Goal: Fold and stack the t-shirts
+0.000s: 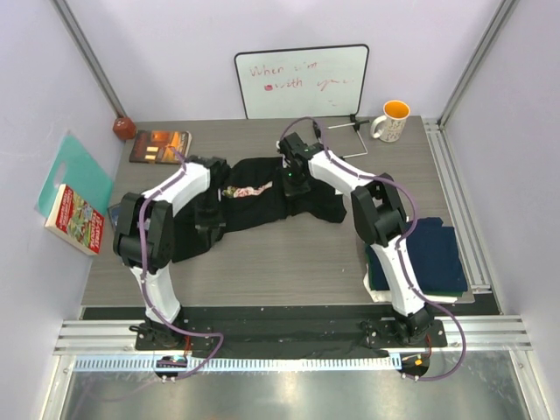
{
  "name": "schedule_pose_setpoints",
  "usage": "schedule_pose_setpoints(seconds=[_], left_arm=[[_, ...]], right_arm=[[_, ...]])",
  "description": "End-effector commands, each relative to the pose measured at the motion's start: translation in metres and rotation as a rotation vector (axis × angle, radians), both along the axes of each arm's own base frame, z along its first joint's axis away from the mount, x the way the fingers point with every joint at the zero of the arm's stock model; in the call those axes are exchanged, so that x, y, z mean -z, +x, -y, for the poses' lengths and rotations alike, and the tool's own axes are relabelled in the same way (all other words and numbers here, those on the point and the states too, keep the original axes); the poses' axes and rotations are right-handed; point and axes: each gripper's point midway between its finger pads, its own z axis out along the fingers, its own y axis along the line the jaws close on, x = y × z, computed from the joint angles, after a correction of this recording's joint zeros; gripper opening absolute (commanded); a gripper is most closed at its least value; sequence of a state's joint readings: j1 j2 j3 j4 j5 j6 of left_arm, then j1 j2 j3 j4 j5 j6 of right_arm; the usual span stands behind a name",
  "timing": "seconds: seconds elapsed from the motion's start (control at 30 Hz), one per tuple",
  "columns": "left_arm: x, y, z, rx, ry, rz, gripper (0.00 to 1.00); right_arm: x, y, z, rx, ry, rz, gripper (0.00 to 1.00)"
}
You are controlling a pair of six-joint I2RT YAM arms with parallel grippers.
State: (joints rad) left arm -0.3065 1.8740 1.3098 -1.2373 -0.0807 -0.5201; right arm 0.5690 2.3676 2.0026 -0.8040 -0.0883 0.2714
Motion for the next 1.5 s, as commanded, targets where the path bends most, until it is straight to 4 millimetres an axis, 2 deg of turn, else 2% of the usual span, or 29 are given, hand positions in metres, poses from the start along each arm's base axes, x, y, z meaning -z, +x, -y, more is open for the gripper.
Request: schedule_pose_setpoints(seconds=[0.0,0.03,0.1,0.13,0.17,0.23,0.37,0.47,0.57,0.6,0.67,0.7,0.73,0.77,0.87,0.97,1.07,1.2,1.47], left_arm=[[-0.045,0.067,0.009,-0.005,-0.003,0.239,0.13],[-0.043,0.076,0.006,0.0,0.024,0.252,0.13],[-0.046,0.096,0.005,-0.001,0.042,0.302,0.13],[-0.043,0.101,0.003,-0.003,0.051,0.308,0.13],[-0.035,0.108,0.0,-0.013,0.057,0.3,0.13],[-0.024,0.116,-0.005,-0.026,0.056,0.294,0.13],[0.009,0.121,-0.016,-0.027,0.09,0.229,0.12],[0.024,0.117,-0.027,-0.027,0.12,0.202,0.12],[0.037,0.105,-0.035,-0.031,0.135,0.154,0.12],[0.043,0.096,-0.036,-0.029,0.142,0.126,0.12],[0.048,0.087,-0.037,-0.034,0.141,0.1,0.1],[0.051,0.076,-0.036,-0.035,0.133,0.073,0.1],[0.051,0.071,-0.035,-0.044,0.127,0.063,0.09],[0.054,0.058,-0.036,-0.047,0.126,0.032,0.06],[0.05,0.042,-0.032,-0.069,0.094,0.024,0.01],[0.05,0.009,-0.031,-0.071,0.08,-0.032,0.0],[0.05,-0.012,-0.032,-0.052,0.093,-0.064,0.0],[0.049,-0.03,-0.029,-0.036,0.1,-0.094,0.0],[0.043,-0.054,-0.011,0.024,0.097,-0.133,0.01]], right_arm=[[0.018,-0.038,0.026,-0.015,-0.102,-0.093,0.13],[0.008,-0.038,0.028,-0.009,-0.098,-0.076,0.15],[0.003,-0.042,0.037,0.003,-0.118,-0.073,0.17],[-0.006,-0.04,0.043,0.015,-0.128,-0.047,0.19],[-0.004,-0.044,0.047,0.018,-0.134,-0.055,0.21],[-0.007,-0.037,0.062,0.047,-0.174,-0.031,0.24],[-0.002,-0.031,0.084,0.088,-0.211,-0.037,0.27],[0.006,-0.023,0.099,0.129,-0.239,-0.038,0.28],[0.01,-0.014,0.107,0.151,-0.243,-0.041,0.28],[0.018,-0.014,0.11,0.155,-0.254,-0.06,0.27],[0.021,-0.01,0.111,0.16,-0.253,-0.067,0.03],[0.027,-0.01,0.112,0.161,-0.257,-0.078,0.01],[0.028,-0.008,0.111,0.161,-0.251,-0.079,0.01],[0.028,-0.006,0.108,0.158,-0.242,-0.078,0.01],[0.029,0.0,0.101,0.153,-0.216,-0.067,0.01],[0.035,0.004,0.095,0.143,-0.198,-0.075,0.01],[0.045,0.006,0.088,0.133,-0.182,-0.094,0.01],[0.051,0.009,0.074,0.112,-0.133,-0.114,0.01],[0.046,0.025,0.028,0.053,-0.031,-0.081,0.01]])
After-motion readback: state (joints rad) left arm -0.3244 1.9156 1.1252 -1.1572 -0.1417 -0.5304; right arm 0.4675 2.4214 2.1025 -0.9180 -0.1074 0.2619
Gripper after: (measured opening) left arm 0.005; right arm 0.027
